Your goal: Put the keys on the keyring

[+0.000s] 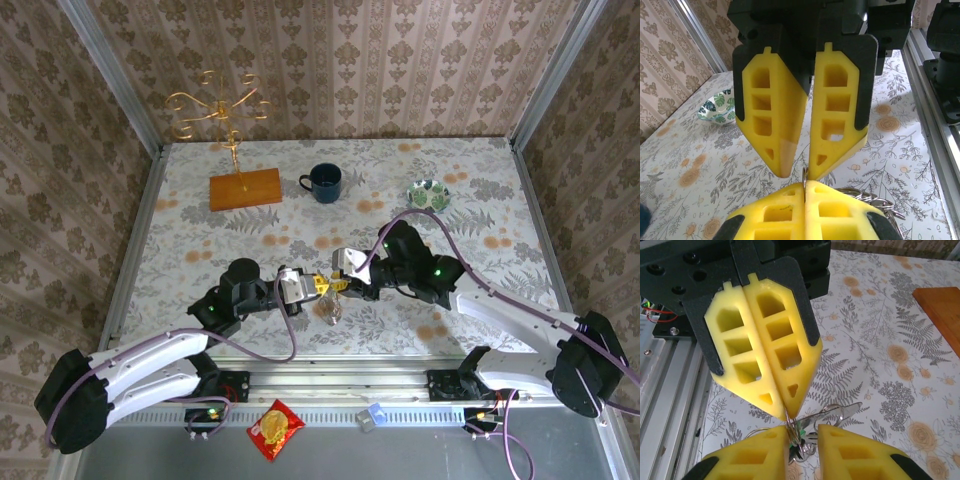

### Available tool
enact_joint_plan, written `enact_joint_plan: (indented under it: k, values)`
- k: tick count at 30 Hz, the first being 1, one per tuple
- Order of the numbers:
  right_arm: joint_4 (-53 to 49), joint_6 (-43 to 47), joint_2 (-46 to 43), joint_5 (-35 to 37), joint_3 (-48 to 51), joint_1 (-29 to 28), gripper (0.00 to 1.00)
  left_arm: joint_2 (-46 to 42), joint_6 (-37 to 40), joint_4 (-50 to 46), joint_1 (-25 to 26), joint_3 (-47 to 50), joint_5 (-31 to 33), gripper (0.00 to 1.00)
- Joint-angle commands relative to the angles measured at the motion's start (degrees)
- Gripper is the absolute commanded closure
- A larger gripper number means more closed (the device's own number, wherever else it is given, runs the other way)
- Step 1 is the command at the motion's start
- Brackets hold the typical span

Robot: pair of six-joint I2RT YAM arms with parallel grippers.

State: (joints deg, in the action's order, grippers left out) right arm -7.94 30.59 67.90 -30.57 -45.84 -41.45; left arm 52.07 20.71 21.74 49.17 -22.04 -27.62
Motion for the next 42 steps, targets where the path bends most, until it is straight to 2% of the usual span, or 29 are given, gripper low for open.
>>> enact_joint_plan:
  k: [1,5,7,9,10,11,13,17,24,33,37,38,42]
  values:
    - [2.25,-1.22,0.87,-1.89,0.45,0.22,0.82,-0.56,-1.12,3.87,0.67,0.59,-0.33,1.0]
    - [2.16,-1.0,0.57,-2.24,0.12,0.21,0.99,-0.58,-1.12,3.76,0.67,0.6,0.07,1.0]
    - [0.96,-0.17,0.13,-2.15,-0.42,0.22,1.0,-0.73,-1.18,3.22,0.67,0.55,1.56,1.0]
    - [-1.59,1.08,-0.05,-1.22,-1.53,0.15,1.0,-1.07,-0.88,1.44,0.66,0.17,2.46,0.75]
    - [-3.42,1.91,-0.09,-0.56,-2.31,0.06,1.0,-1.32,-0.6,0.35,0.62,-0.08,2.81,0.68]
    - [-5.65,3.15,0.02,0.38,-3.17,-0.09,1.0,-1.49,-0.15,-0.97,0.62,-0.4,3.0,0.63]
    - [-9.71,5.35,0.45,2.62,-5.32,-0.61,1.0,-1.71,0.91,-4.25,0.62,-1.39,3.09,0.63]
    - [-17.21,9.55,1.81,7.47,-9.39,-2.21,1.0,-1.18,2.94,-9.72,0.66,-3.68,2.84,0.66]
    - [-25.45,14.24,4.54,13.77,-15.44,-5.67,1.0,0.74,4.56,-11.47,0.67,-5.94,2.48,0.77]
    - [-26.32,15.26,6.3,15.32,-18.62,-8.84,1.0,1.68,4.5,-10.75,0.6,-6.52,2.04,0.83]
    - [-24.22,13.97,5.44,13.09,-17.85,-9.08,1.0,1.55,4.59,-10.6,0.65,-6.44,1.96,0.95]
    - [-23.15,13.42,4.67,12.82,-16.94,-8.94,0.98,1.41,4.56,-10.62,0.64,-6.37,1.95,0.99]
    - [-14.76,8.89,0.26,7.32,-11.18,-5.6,0.72,0.65,3.54,-8.68,0.67,-5.05,1.79,1.0]
